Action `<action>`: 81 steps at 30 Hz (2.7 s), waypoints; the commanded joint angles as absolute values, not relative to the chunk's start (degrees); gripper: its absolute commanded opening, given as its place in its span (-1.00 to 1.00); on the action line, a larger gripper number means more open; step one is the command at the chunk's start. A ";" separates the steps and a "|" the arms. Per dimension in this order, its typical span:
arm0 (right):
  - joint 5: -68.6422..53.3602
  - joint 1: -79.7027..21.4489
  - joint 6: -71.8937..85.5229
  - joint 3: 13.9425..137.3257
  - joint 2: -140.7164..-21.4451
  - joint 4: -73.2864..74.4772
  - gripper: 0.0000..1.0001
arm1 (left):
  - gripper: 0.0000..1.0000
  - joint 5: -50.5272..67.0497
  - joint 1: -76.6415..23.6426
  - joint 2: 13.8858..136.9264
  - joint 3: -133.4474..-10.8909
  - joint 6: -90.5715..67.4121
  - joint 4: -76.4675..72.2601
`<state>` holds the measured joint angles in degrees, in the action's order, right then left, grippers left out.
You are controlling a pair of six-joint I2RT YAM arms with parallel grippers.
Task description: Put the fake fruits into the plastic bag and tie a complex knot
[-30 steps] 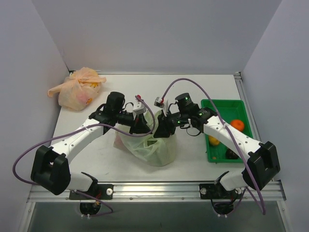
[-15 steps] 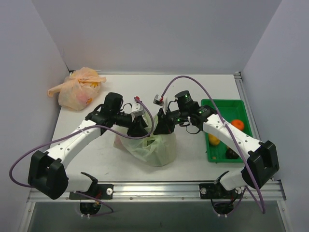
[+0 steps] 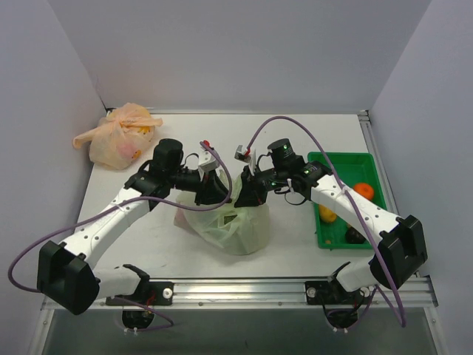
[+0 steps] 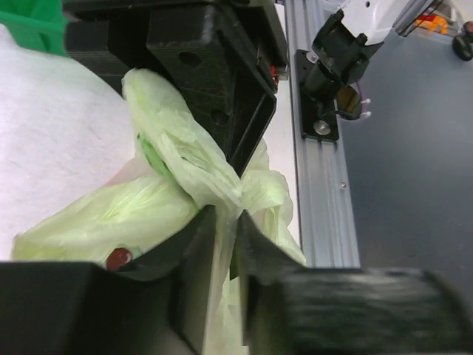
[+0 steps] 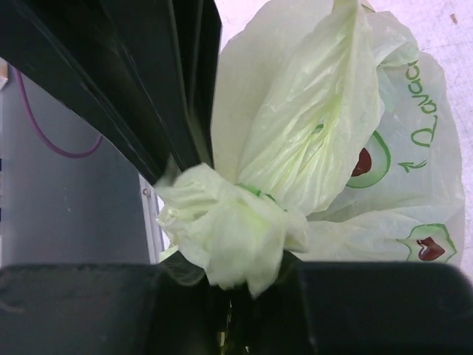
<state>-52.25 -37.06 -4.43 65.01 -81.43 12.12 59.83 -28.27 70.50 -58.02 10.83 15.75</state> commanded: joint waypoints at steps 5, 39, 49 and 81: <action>-57.39 -37.35 -4.39 66.80 -80.77 10.46 -0.54 | -0.94 58.54 -31.11 73.39 -59.51 0.27 1.25; -58.63 -38.58 -22.31 64.34 -77.96 11.33 -1.00 | 0.43 64.16 -11.95 71.08 -65.47 -4.48 7.74; -58.45 -39.99 -33.66 67.06 -78.31 17.66 -1.00 | 0.59 69.69 -19.06 78.13 -69.26 -2.11 7.29; -57.92 -39.55 -27.44 61.97 -76.64 18.02 -1.00 | -1.00 65.48 -13.62 72.52 -70.93 2.73 17.93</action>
